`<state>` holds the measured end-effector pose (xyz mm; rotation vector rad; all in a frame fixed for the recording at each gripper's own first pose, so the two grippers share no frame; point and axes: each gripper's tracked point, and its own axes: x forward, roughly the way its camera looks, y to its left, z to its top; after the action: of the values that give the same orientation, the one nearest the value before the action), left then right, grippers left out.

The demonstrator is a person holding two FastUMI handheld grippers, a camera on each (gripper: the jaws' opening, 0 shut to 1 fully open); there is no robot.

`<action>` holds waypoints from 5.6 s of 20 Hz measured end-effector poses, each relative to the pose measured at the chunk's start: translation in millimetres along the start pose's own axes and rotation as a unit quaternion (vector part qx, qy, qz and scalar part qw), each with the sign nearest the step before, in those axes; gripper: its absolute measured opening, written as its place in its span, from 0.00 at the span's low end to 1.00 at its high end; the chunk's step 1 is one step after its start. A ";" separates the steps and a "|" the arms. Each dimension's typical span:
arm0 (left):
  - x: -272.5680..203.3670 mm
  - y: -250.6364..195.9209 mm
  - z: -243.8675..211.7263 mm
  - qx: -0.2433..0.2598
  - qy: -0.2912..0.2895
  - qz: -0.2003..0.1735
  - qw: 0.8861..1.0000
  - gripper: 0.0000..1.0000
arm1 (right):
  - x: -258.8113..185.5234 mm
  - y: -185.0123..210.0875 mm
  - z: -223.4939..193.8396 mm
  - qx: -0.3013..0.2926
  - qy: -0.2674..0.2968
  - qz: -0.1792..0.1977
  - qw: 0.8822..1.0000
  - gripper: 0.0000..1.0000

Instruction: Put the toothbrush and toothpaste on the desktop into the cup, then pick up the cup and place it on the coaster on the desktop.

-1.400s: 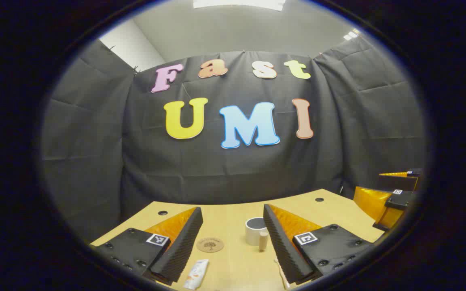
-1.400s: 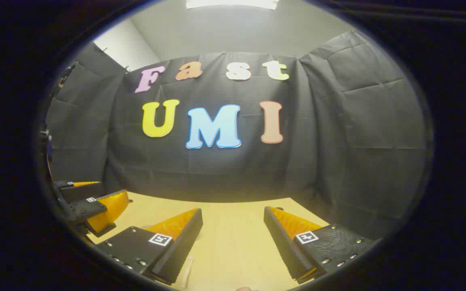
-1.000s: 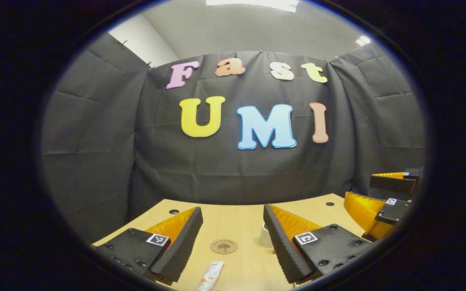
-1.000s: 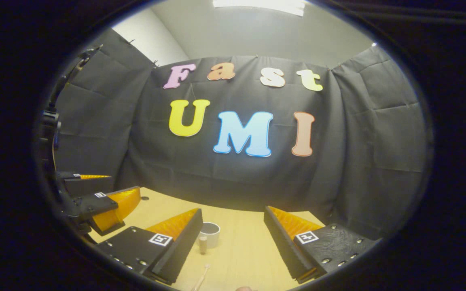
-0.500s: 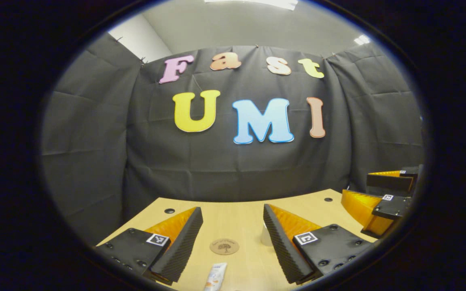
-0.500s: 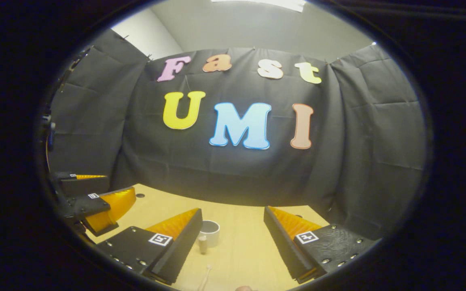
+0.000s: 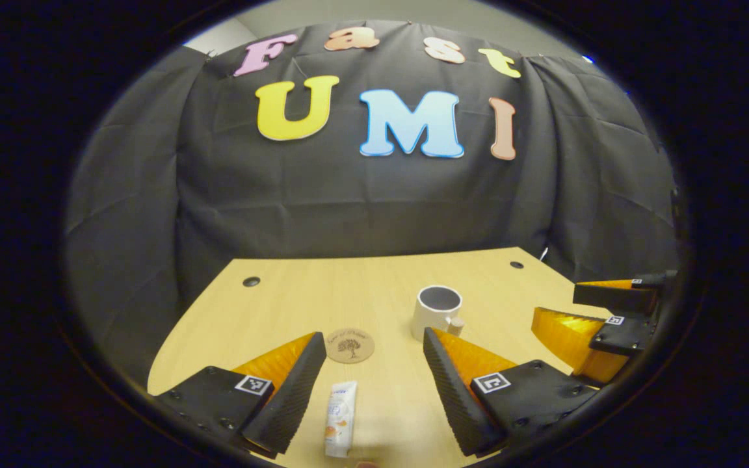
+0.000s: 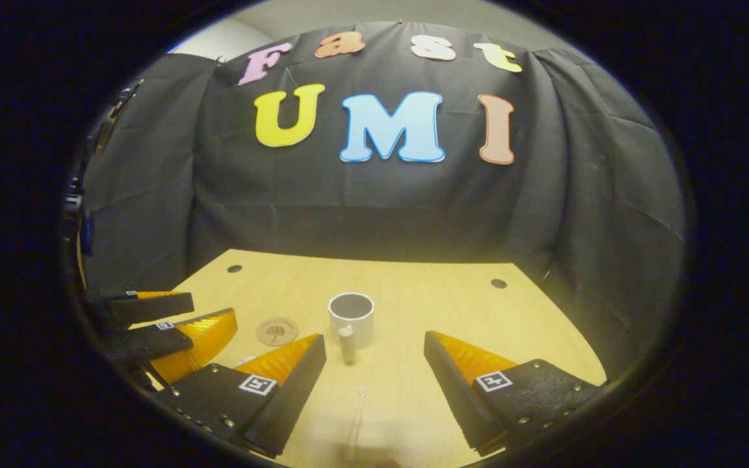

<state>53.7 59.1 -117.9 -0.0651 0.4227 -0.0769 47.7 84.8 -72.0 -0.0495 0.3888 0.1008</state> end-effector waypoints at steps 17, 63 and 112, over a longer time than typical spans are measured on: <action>62.1 53.4 -149.3 0.000 0.292 0.013 0.956 0.99 | 35.1 20.9 -121.1 0.015 0.293 0.018 0.956 0.97; 44.6 60.5 -132.8 -0.046 0.236 -0.004 0.971 0.16 | 24.0 47.9 -120.6 0.099 0.251 0.129 0.954 0.03; 42.4 62.0 14.5 -0.094 0.016 0.023 0.995 0.16 | 198.2 40.7 21.4 -0.015 -0.014 0.085 0.996 0.34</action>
<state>102.0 117.7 -126.9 -0.2398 0.4625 0.0073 233.8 144.2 -128.8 -0.0453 0.3636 0.2752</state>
